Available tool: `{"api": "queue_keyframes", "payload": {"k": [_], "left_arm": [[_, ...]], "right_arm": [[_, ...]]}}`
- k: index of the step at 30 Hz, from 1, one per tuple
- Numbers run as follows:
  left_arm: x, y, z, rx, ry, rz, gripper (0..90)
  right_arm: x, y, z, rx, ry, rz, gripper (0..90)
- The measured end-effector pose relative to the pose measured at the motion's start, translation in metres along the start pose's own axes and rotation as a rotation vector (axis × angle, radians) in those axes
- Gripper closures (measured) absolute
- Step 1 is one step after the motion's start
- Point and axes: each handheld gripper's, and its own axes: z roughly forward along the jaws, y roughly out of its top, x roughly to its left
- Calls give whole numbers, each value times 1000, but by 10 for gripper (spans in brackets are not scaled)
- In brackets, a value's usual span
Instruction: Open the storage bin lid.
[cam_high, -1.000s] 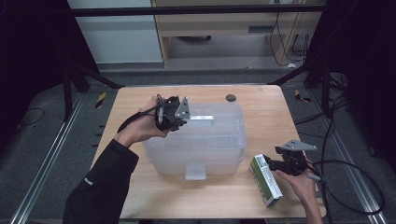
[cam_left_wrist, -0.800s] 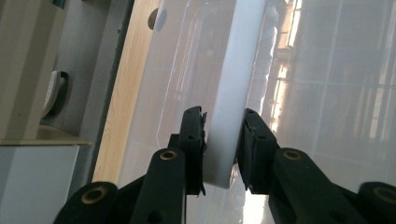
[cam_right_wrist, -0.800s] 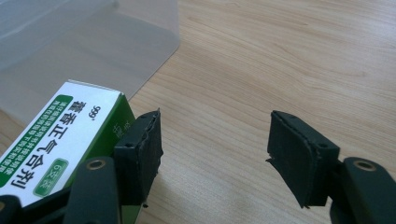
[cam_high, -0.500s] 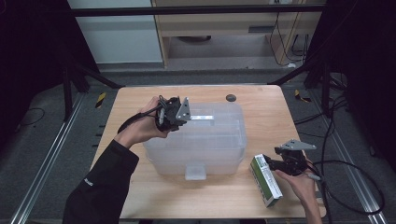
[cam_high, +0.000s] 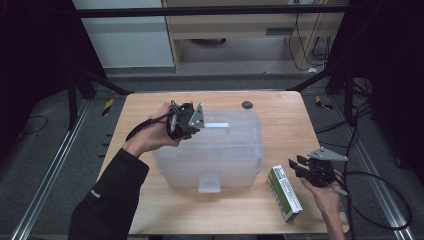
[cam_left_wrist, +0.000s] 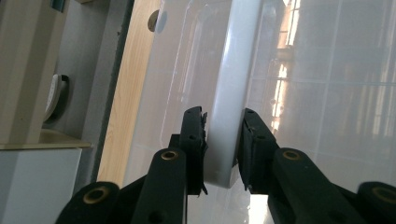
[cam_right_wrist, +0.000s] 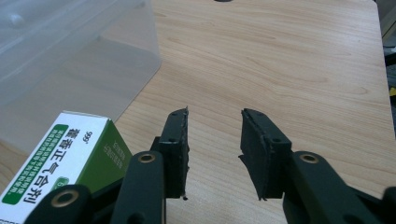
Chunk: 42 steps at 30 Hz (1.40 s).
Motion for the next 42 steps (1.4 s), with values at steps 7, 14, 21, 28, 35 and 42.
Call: {"api": "queue_keyframes", "payload": {"k": [7,14,21,28,35,42], "left_arm": [[5,1,-1,-10,7,-8,727],[10,1,-2,-17,14,-19,722],[14,1,-2,-26,20,-32,717],[17,2,-2,-29,38,-39,713],[22,3,-3,-32,68,-66,704],[29,2,-2,-40,87,-94,696]], "right_arm": [[1,3,-6,-7,-7,7,774],[4,9,-12,-17,-10,3,898],[10,15,-17,-31,48,1,900],[18,21,-20,-56,107,12,900],[32,30,-23,-76,166,-24,900],[44,36,-24,-87,226,-43,900]]}}
